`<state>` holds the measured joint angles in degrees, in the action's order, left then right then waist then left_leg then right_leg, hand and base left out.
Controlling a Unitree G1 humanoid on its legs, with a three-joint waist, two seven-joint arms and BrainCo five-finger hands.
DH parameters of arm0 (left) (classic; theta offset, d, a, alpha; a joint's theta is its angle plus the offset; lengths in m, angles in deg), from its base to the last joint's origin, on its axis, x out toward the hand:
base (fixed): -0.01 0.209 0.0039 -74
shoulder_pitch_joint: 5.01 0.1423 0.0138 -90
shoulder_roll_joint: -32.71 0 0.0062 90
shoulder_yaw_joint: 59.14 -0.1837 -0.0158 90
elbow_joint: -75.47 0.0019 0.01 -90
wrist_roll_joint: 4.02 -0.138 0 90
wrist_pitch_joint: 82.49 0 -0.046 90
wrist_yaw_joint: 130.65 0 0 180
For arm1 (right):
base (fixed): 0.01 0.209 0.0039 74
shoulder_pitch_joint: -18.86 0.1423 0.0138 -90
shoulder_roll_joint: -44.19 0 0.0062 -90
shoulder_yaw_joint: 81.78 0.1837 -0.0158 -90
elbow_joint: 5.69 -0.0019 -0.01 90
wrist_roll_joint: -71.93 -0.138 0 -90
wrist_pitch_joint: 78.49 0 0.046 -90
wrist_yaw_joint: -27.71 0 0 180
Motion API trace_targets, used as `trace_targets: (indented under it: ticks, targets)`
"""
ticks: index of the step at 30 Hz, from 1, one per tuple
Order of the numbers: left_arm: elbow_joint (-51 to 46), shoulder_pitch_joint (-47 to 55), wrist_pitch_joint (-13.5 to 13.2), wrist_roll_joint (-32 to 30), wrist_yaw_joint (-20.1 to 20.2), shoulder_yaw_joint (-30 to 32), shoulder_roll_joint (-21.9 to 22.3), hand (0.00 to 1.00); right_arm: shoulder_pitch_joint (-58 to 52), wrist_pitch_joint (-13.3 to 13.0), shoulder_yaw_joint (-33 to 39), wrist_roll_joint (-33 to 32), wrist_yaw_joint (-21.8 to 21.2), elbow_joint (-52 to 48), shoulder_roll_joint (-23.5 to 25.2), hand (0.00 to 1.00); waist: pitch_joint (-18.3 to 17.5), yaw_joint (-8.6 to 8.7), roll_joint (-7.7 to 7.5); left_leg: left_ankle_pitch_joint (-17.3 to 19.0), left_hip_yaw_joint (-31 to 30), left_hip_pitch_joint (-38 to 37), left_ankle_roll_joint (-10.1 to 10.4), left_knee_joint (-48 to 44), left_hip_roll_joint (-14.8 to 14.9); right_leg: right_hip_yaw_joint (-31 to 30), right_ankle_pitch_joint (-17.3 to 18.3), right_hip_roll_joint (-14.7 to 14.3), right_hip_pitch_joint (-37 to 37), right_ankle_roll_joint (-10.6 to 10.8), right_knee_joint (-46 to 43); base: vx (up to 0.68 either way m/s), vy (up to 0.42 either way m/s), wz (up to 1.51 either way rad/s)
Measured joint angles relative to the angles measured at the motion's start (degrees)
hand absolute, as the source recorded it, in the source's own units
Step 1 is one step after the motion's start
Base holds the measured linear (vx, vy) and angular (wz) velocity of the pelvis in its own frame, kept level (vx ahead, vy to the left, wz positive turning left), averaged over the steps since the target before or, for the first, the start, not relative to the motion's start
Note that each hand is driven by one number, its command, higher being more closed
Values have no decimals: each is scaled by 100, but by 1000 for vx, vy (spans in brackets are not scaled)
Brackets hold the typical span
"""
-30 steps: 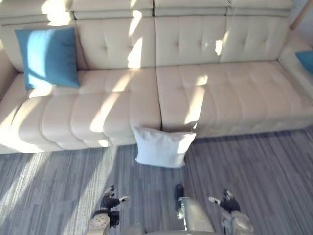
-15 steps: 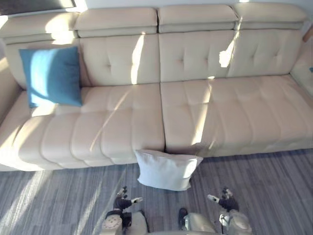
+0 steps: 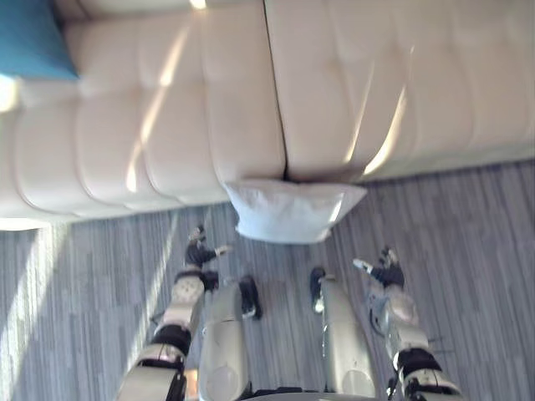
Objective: Pick up cushions and gather them together orderly.
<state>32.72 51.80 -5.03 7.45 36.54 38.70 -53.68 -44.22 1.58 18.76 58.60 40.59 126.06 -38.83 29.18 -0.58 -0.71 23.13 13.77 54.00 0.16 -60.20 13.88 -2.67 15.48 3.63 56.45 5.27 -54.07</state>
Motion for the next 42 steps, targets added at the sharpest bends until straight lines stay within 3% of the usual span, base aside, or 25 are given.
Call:
trace_targets:
  ticks: [5,11,12,17,23,28,31,37,38,39,41,42]
  targets:
    - [-131,-1033,-64,271,-150,386,-24,0,1499,-86,35,-199,208,9,-188,0,216,-5,4,6,-83,1288,-24,-619,166,-33,-18,-86,1281,-23,-596,-101,-38,-6]
    - [-488,-1631,-123,378,-265,-111,48,0,2660,-98,-218,-292,400,-121,-188,0,219,-14,6,-46,-122,2013,-110,-819,255,-4,-122,-151,2006,-50,-780,-106,-26,-4]
    - [-500,-1806,-144,375,-298,-303,124,100,2773,-98,-235,-296,485,-275,-106,100,220,-16,6,-58,-123,2069,-127,-819,260,2,-137,-150,2062,-41,-779,-97,-3,-1]
    - [-517,-2184,-138,376,-683,-601,430,100,3078,-92,-255,-301,747,-281,13,100,220,-9,7,-97,-122,2142,-151,-742,254,25,-187,-144,2116,-38,-677,-56,21,0]
    - [-688,-2178,-79,370,-914,-778,212,100,2998,-113,-274,-538,821,-835,-98,100,221,5,10,-180,-123,2145,-95,-634,208,98,-213,-66,2121,-57,-644,-33,24,5]
    - [-1241,-2048,-66,360,-977,-1006,174,100,2462,-408,-473,-692,778,-1574,-44,100,220,19,10,-204,-119,2007,-94,-593,208,104,-238,-60,1985,-97,-591,-48,23,1]
    - [-1791,-1641,-68,322,-979,-1117,185,100,1908,-514,-562,-691,644,-1839,89,100,213,62,11,-232,-111,1600,-51,-435,206,111,-255,-64,1580,-122,-429,-54,11,0]
    - [-3074,-359,-177,127,-1024,-1349,292,100,220,-533,-1029,-638,545,-2905,393,100,166,67,18,-447,-88,-120,121,576,93,298,-347,-46,-152,-248,463,-11,-69,10]
    - [-3341,47,-228,123,-1037,-1465,383,100,-192,-543,-1134,-623,543,-3170,440,100,60,47,25,-464,-89,-524,151,824,46,334,-340,-38,-557,-258,683,83,-84,16]
    - [-3537,491,-281,111,-1037,-1551,544,100,-648,-543,-1222,-563,536,-3430,448,100,-294,57,32,-531,-83,-746,197,1060,-20,382,-343,5,-784,-262,866,105,-75,20]
    - [-3941,1052,-315,111,-1035,-1656,682,100,-1161,-545,-1298,-371,534,-3973,437,100,-364,54,38,-553,-75,-1424,234,1403,-98,459,-342,48,-1459,-261,1161,161,-35,14]
    - [-4077,1447,-370,109,-1025,-1679,763,100,-1459,-546,-1376,-190,507,-4255,431,100,-598,51,36,-564,-27,-1737,252,1617,-121,472,-343,51,-1774,-260,1388,167,-8,4]
